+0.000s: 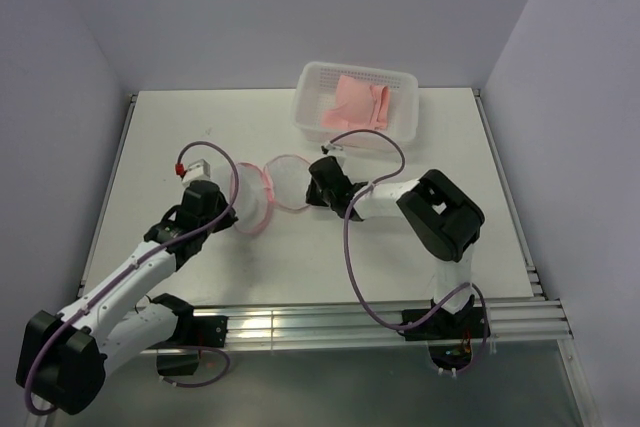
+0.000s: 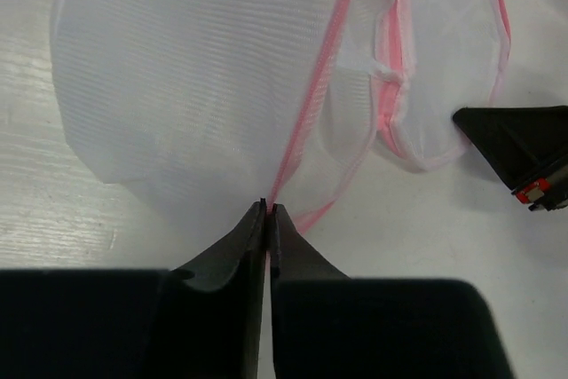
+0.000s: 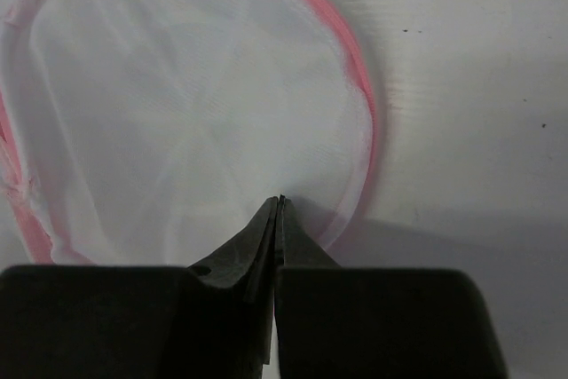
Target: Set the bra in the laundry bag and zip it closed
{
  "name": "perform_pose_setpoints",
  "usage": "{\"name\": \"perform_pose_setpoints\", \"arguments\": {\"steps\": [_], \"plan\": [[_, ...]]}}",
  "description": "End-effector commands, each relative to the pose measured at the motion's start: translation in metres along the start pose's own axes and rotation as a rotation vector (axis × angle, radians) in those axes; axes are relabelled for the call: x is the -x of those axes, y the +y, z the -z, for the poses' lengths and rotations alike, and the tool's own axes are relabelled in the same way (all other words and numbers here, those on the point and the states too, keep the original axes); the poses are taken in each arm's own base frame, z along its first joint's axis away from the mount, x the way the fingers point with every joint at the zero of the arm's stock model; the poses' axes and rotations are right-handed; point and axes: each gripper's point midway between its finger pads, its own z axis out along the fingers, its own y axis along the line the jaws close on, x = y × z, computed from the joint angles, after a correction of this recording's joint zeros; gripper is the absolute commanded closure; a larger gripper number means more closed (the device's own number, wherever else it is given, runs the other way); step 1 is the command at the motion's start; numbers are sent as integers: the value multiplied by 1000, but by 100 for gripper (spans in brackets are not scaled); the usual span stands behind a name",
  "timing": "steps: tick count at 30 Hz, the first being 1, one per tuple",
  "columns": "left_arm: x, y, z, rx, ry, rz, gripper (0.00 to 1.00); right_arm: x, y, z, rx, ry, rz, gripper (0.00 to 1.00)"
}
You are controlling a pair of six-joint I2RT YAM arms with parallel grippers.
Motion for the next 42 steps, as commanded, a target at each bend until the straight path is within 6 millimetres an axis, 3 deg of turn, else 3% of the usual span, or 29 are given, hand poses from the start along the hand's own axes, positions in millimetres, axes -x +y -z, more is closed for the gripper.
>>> {"name": "perform_pose_setpoints", "arguments": {"steps": [1, 2, 3, 4, 5, 6, 7, 8, 11, 13, 14, 16, 17, 19, 20, 23, 24, 25, 28, 31, 34, 40, 42], "plan": [[23, -1, 9, 15, -100, 45, 86, 27, 35, 7, 90, -30, 54, 98], [25, 0, 11, 16, -110, 54, 78, 31, 41, 10, 106, -17, 93, 92], [29, 1, 15, 14, -134, 74, 47, 48, 54, 15, 125, -44, 98, 87], [31, 1, 17, 12, -144, 82, 30, 59, 58, 21, 135, -61, 105, 79], [33, 1, 20, 8, -152, 86, 16, 79, 71, 36, 177, -92, 122, 57], [41, -1, 27, -6, -182, 92, 1, 92, 75, 43, 187, -107, 123, 48], [45, -3, 30, -13, -195, 90, 1, 105, 70, 49, 180, -114, 118, 43], [55, -8, 37, -29, -219, 90, 1, 128, 79, 65, 222, -151, 121, 38], [77, -25, 58, -89, -254, 80, 1, 181, 63, 82, 224, -224, 85, 39], [89, -35, 69, -129, -274, 73, 1, 208, 45, 83, 177, -273, 69, 41], [100, -46, 80, -170, -290, 58, 1, 232, 28, 80, 136, -303, 64, 48], [109, -56, 90, -209, -305, 34, 1, 256, 4, 72, 59, -349, 55, 55], [113, -66, 97, -260, -311, 7, 1, 278, -21, 59, 6, -375, 26, 67], [119, -80, 107, -329, -328, -16, 1, 291, -46, 42, -23, -356, -12, 76], [119, -88, 111, -371, -321, -49, 1, 307, -73, 24, -60, -359, -44, 85], [124, -94, 113, -388, -327, -100, 1, 320, -105, -8, -129, -335, -74, 87], [124, -94, 112, -384, -322, -111, 1, 328, -119, -12, -146, -340, -90, 83], [126, -95, 112, -382, -325, -129, 1, 329, -123, -26, -124, -316, -104, 73], [124, -97, 106, -379, -309, -167, 1, 338, -146, -49, -127, -317, -147, 64], [121, -97, 97, -371, -297, -181, 1, 330, -157, -72, -95, -257, -191, 55], [118, -96, 89, -358, -283, -192, 1, 314, -150, -83, -40, -209, -208, 48], [115, -95, 78, -352, -252, -199, 1, 300, -142, -86, 8, -196, -259, 27], [115, -94, 76, -348, -251, -195, 1, 295, -138, -85, 33, -188, -270, 26]]}}
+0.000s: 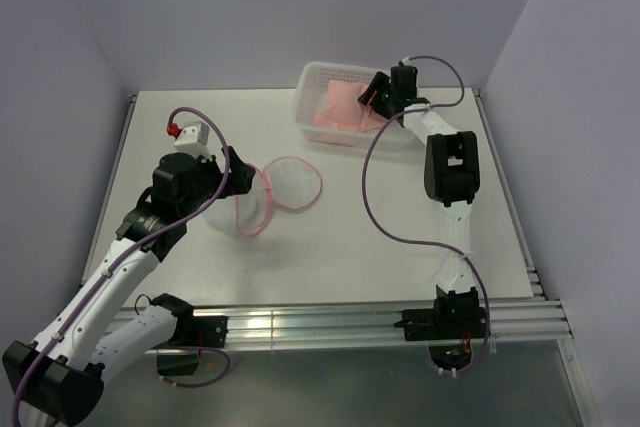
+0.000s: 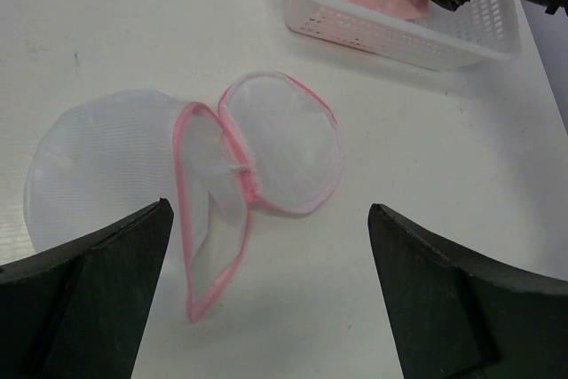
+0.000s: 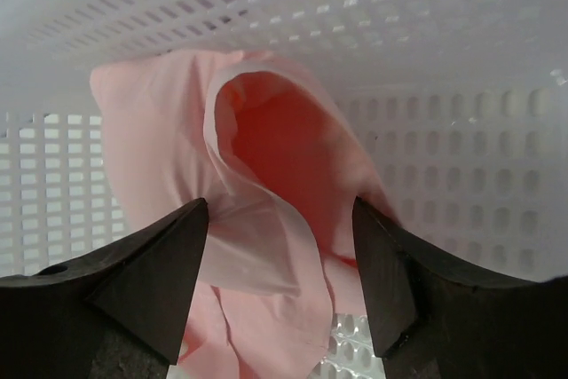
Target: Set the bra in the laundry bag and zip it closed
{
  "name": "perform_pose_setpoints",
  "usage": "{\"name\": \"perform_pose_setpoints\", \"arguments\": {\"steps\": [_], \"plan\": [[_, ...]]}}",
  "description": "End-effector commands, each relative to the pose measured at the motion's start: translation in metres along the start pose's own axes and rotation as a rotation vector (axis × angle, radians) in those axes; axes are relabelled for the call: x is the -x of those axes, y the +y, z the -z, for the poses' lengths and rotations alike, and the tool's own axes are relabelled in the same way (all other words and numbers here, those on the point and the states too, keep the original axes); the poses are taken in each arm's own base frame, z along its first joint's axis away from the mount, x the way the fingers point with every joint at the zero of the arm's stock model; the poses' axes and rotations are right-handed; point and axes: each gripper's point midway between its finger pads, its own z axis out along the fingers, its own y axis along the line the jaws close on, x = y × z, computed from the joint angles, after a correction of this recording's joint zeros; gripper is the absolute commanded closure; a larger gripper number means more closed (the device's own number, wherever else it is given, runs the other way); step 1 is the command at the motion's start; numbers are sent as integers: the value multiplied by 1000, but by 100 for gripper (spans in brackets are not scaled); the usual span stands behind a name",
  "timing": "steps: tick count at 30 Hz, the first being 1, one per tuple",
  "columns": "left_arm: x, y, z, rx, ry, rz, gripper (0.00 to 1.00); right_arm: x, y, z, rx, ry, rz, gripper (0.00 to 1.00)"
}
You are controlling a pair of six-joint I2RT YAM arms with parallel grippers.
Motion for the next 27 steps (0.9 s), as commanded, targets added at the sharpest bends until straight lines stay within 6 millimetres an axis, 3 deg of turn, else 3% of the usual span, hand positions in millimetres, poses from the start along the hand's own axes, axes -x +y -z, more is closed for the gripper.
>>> {"name": "perform_pose_setpoints", "arguments": {"steps": [1, 6, 11, 15, 21, 27], "plan": [[19, -8, 1, -40, -53, -13, 1, 7, 33, 19, 114, -22, -37, 26], [17, -7, -2, -44, -45, -7, 1, 13, 37, 39, 149, -90, -46, 29], [15, -6, -4, -44, -31, -6, 1, 19, 58, 56, 231, -94, -2, 29], [16, -4, -3, -36, -39, -5, 1, 18, 50, 62, 185, -103, 18, 27], [15, -5, -4, -37, -35, -6, 1, 19, 35, 56, 67, -113, 53, 30], [13, -3, -5, -30, -30, -9, 1, -5, 58, 34, 102, -11, 101, 32]]}}
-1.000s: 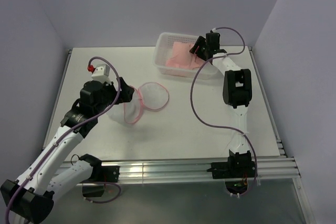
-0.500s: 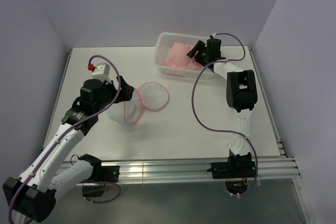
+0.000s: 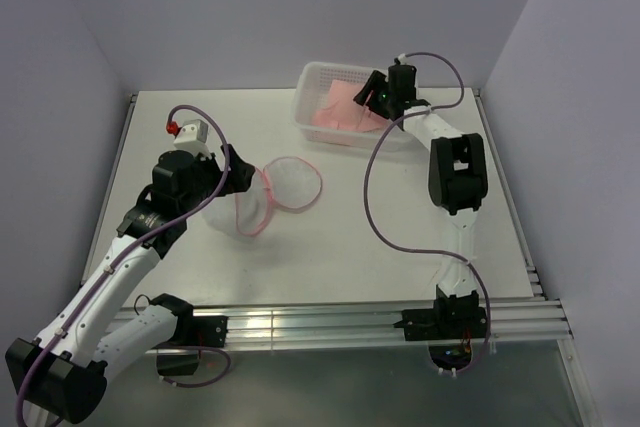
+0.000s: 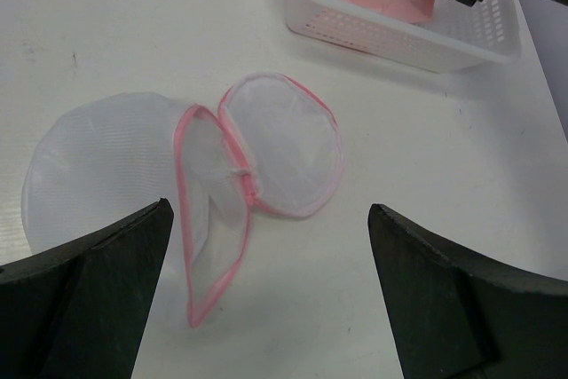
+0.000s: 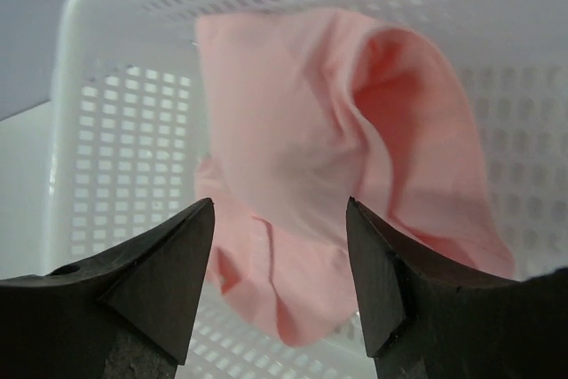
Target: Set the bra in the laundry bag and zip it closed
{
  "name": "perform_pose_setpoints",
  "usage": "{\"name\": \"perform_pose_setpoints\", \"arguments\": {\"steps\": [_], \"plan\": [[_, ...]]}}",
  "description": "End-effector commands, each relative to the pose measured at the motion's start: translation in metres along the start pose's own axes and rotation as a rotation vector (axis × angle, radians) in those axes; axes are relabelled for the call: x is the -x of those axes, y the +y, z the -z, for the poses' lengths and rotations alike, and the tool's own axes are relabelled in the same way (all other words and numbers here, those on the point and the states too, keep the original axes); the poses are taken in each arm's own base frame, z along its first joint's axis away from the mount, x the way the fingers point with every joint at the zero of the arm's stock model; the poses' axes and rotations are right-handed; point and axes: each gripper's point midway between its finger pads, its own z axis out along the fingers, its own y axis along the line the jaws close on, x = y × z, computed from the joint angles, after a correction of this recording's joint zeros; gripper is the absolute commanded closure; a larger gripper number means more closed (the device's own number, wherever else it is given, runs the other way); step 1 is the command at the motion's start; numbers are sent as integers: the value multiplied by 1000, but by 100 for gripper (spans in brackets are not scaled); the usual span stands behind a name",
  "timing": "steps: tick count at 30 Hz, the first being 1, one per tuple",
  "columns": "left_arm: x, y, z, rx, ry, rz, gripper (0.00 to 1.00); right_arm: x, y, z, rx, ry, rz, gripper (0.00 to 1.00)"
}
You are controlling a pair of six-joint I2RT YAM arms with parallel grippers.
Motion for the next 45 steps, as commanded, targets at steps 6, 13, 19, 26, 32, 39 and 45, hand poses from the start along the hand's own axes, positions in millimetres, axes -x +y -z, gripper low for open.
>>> {"name": "perform_pose_setpoints", "arguments": {"steps": [6, 13, 19, 26, 32, 39, 45], "plan": [[14, -6, 2, -24, -41, -21, 1, -4, 27, -20, -22, 10, 44, 26], [15, -7, 3, -29, -49, -17, 1, -9, 15, -24, -125, 5, 75, 21], [16, -7, 4, -29, -52, -18, 1, -7, 6, -32, -223, 0, 110, 19], [18, -6, 5, -30, -60, -16, 1, -9, 18, -46, -169, 12, 59, 31], [18, -5, 6, -27, -62, -16, 1, -4, 26, -41, -116, -45, 26, 77], [18, -7, 3, -35, -55, -10, 2, 25, 59, -14, 11, -139, 28, 99], [25, -12, 6, -59, -80, 1, 2, 78, 121, 46, 188, -273, 61, 100]]}}
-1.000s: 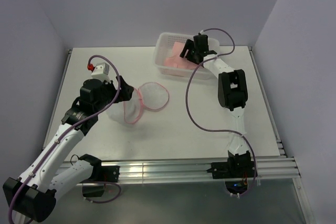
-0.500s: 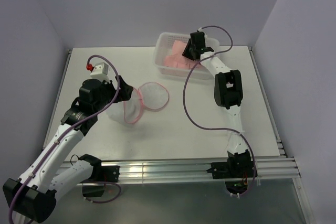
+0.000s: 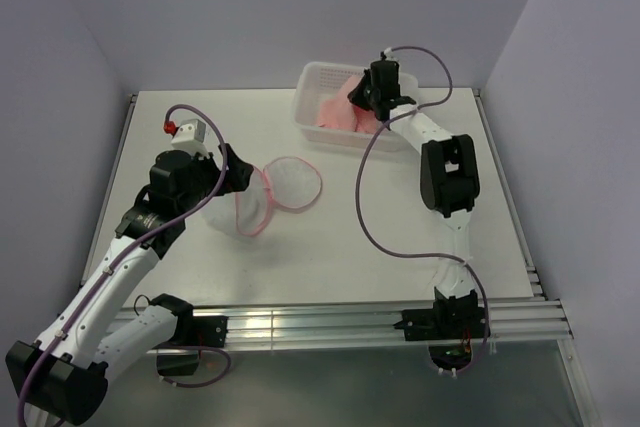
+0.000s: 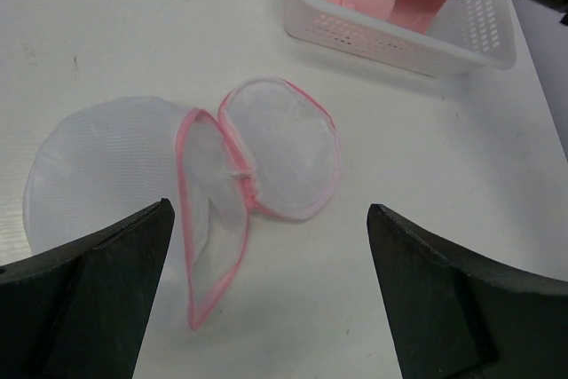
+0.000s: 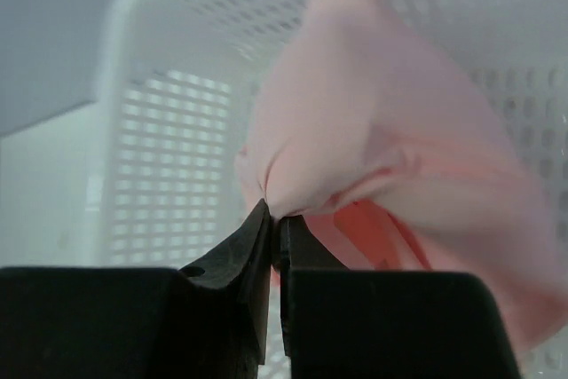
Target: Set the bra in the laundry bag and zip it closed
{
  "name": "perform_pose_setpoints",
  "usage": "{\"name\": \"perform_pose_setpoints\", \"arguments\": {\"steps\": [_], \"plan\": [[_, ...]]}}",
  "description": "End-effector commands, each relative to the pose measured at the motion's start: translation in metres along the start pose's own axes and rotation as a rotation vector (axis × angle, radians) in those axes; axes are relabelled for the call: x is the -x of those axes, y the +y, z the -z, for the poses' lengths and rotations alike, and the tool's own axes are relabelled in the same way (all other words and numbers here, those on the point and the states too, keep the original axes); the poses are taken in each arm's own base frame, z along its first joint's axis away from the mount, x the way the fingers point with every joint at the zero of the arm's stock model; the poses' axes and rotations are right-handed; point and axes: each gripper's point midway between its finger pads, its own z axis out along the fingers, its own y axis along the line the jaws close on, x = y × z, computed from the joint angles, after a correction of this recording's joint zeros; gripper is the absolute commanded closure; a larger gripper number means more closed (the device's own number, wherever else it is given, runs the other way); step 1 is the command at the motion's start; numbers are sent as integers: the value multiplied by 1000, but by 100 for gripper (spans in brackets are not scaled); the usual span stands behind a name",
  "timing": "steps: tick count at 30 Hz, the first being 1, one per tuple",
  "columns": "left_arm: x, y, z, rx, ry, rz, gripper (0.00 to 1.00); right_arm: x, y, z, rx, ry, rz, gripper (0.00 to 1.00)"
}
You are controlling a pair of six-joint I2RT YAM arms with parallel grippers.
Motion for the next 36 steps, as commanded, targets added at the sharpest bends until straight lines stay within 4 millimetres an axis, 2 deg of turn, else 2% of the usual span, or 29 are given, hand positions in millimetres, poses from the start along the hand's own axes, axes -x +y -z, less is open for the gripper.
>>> {"name": "perform_pose_setpoints", "arguments": {"steps": [1, 3, 4, 6, 7, 9, 10, 12, 13, 14, 15, 16, 18, 19, 20, 21, 22, 23, 24, 25, 27, 28, 30, 31, 32, 33, 34, 36], "plan": [[23, -14, 5, -57, -75, -4, 3, 110, 95, 80, 248, -268, 32, 100], [25, -20, 8, -87, -79, 1, 5, 118, 105, 98, 281, -285, 37, 100], [27, -25, 10, -112, -80, 9, 6, 125, 112, 117, 302, -301, 35, 100], [31, -33, 15, -149, -88, 17, 8, 132, 121, 138, 341, -327, 33, 100], [33, -41, 17, -188, -87, 18, 9, 131, 125, 156, 366, -329, 28, 100], [38, -52, 23, -237, -93, 35, 12, 132, 130, 176, 399, -337, 19, 100], [42, -59, 26, -269, -105, 36, 12, 123, 134, 195, 436, -316, 6, 100], [40, -79, 33, -365, -88, 51, 12, 117, 140, 218, 494, -315, -13, 100], [39, -86, 35, -400, -83, 55, 12, 105, 139, 237, 520, -298, -41, 100], [44, -98, 39, -454, -106, 62, 12, 98, 144, 250, 560, -287, -42, 100], [40, -111, 46, -515, -95, 59, 11, 89, 150, 263, 584, -272, -42, 100], [38, -118, 48, -548, -86, 65, 10, 73, 147, 285, 599, -259, -50, 100], [40, -135, 57, -620, -101, 46, 7, 47, 152, 310, 624, -230, -40, 100], [40, -137, 59, -623, -105, 37, 5, 30, 144, 333, 632, -227, -42, 100], [38, -140, 60, -631, -97, 30, 1, 17, 139, 342, 629, -213, -47, 100], [31, -144, 62, -650, -73, 18, 1, 8, 135, 354, 637, -207, -52, 100], [25, -144, 62, -653, -61, 10, 1, -12, 126, 376, 664, -190, -82, 100], [16, -146, 62, -665, -42, 1, 1, -25, 119, 384, 668, -165, -93, 100], [5, -151, 65, -695, -11, -11, 1, -35, 114, 395, 677, -144, -99, 100], [-12, -153, 67, -724, 37, -17, 1, -46, 104, 414, 692, -141, -117, 100], [-34, -164, 81, -805, 102, -28, 1, -73, 92, 428, 697, -61, -147, 100], [-48, -164, 84, -818, 134, -31, 1, -97, 79, 438, 693, -7, -153, 100], [-64, -171, 99, -868, 165, -45, 1, -124, 67, 445, 688, 79, -188, 100], [-77, -170, 102, -877, 198, -45, 1, -147, 57, 450, 699, 141, -188, 100], [-85, -170, 104, -884, 217, -46, 1, -166, 45, 447, 662, 207, -196, 100], [-97, -173, 108, -898, 251, -51, 1, -173, 40, 450, 660, 219, -191, 100], [-109, -170, 103, -872, 276, -49, 1, -187, 27, 443, 607, 257, -192, 100], [-131, -172, 102, -856, 326, -57, 1, -201, 13, 431, 555, 282, -179, 100]]}}
